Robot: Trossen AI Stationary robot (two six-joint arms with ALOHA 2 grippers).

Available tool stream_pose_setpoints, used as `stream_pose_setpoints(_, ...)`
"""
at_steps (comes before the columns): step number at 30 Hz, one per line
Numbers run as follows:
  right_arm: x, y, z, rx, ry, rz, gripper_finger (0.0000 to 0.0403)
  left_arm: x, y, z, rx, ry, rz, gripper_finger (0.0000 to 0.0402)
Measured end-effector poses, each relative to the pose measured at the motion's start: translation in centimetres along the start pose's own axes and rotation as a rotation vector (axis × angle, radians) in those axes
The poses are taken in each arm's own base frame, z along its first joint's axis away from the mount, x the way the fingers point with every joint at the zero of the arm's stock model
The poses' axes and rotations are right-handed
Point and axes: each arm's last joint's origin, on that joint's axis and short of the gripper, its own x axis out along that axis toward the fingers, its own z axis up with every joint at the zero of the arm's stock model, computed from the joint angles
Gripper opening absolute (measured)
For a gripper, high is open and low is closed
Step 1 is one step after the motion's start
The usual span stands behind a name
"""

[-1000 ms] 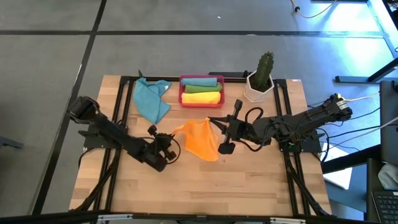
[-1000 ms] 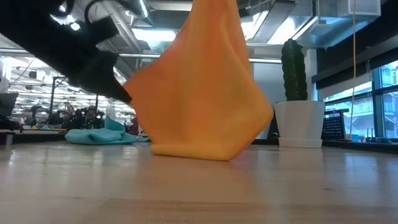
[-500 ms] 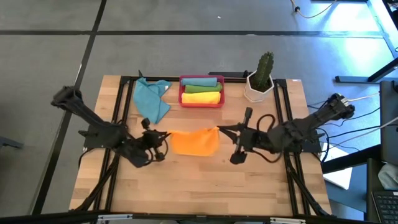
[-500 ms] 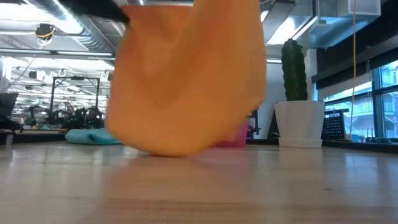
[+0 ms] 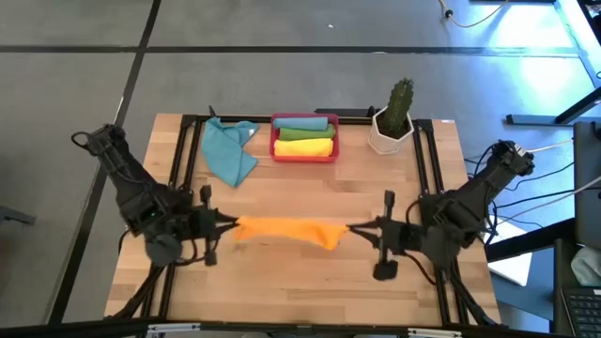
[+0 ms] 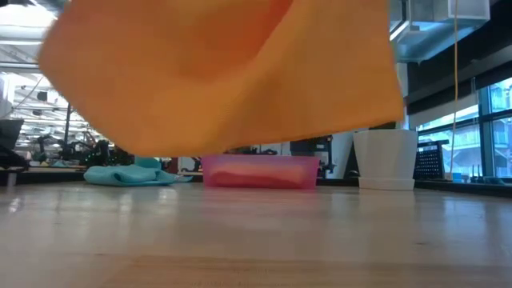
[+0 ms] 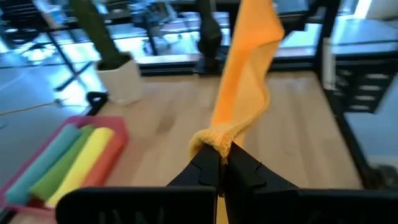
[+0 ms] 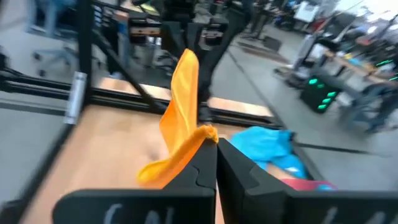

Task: Roll microfiber towels into tight, uniform cylinder then place into a basket
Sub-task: Roll the orange towel

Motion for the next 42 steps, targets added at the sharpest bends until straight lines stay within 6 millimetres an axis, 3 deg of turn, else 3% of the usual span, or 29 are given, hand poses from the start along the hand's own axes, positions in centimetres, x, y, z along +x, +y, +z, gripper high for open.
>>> stream_pose_setpoints(8, -2.3, 2.8, -0.7, 0.153, 0.026, 0.151, 0.0003, -1.5, -2.7, -1.0, -0.098, 0.092, -0.243, 0.0000)
stream_pose_setpoints(13, -1.8, 4.9, -2.1, 0.225, 0.102, 0.221, 0.0003, -0.8, -4.8, -2.4, -0.117, 0.219, -0.332, 0.0000)
stream_pose_setpoints(18, -0.4, 6.3, -4.6, 0.246, 0.255, 0.188, 0.0003, 0.6, -5.5, -4.2, -0.061, 0.320, -0.241, 0.0000)
stream_pose_setpoints(22, 0.7, 5.3, -6.5, 0.239, 0.383, 0.051, 0.0003, 1.9, -4.3, -5.1, -0.033, 0.408, -0.098, 0.0000)
stream_pose_setpoints(30, 1.9, 1.0, -8.7, 0.161, 0.549, -0.267, 0.0003, 4.9, 0.4, -6.6, 0.065, 0.576, 0.182, 0.0000)
stream_pose_setpoints(37, 3.9, -1.9, -9.2, 0.104, 0.618, -0.382, 0.0003, 8.6, 4.1, -9.3, 0.146, 0.770, 0.251, 0.0000)
stream_pose_setpoints(42, 5.3, -3.8, -11.6, 0.072, 0.684, -0.427, 0.0003, 10.5, 6.5, -10.8, 0.191, 0.836, 0.272, 0.0000)
